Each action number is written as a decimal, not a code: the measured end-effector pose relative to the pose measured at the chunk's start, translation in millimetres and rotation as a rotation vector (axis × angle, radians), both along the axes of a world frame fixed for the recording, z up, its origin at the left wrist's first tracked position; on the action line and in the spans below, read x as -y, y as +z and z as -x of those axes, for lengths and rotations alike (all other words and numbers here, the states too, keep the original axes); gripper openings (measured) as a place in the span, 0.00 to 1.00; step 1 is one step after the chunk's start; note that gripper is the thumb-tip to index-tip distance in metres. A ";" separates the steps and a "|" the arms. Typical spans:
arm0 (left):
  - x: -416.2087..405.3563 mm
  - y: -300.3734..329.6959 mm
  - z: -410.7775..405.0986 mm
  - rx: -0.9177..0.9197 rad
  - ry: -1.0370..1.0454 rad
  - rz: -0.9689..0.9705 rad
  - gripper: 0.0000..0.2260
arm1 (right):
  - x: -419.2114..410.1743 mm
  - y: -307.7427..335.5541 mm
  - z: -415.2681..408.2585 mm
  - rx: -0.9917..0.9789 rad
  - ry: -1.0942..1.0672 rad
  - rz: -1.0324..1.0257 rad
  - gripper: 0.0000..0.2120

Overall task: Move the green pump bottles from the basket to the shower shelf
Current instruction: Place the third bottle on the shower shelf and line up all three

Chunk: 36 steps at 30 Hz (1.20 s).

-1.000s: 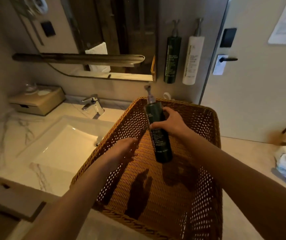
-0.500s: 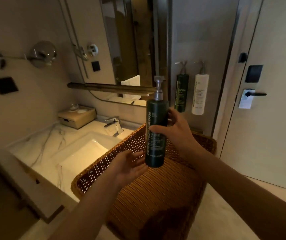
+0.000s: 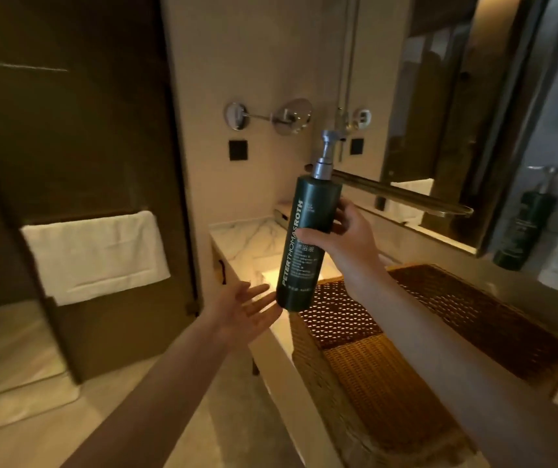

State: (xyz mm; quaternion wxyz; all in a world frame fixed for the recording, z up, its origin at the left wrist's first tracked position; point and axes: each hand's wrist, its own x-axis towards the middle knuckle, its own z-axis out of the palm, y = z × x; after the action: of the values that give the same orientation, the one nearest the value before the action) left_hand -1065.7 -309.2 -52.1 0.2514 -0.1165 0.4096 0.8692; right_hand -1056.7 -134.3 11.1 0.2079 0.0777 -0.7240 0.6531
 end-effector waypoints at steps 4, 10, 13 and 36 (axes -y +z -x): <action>80.2 -13.4 -14.2 0.036 0.173 -0.050 0.16 | 88.2 -10.8 8.6 0.006 0.141 0.002 0.30; 211.8 -45.4 -46.1 0.170 0.414 -0.071 0.15 | 232.5 -49.7 16.1 0.095 0.307 -0.011 0.32; 293.5 -65.6 -66.2 0.234 0.550 -0.077 0.15 | 322.2 -76.7 15.6 0.185 0.391 0.005 0.32; 607.4 -122.0 48.4 0.514 0.921 0.022 0.13 | 692.7 -169.1 165.2 0.320 0.778 0.002 0.31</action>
State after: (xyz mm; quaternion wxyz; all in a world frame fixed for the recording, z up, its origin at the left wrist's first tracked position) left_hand -1114.1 -916.7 -174.1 -0.0652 -0.4966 0.2501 0.8286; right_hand -1221.8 -827.0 -158.0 -0.1694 0.2426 -0.6633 0.6874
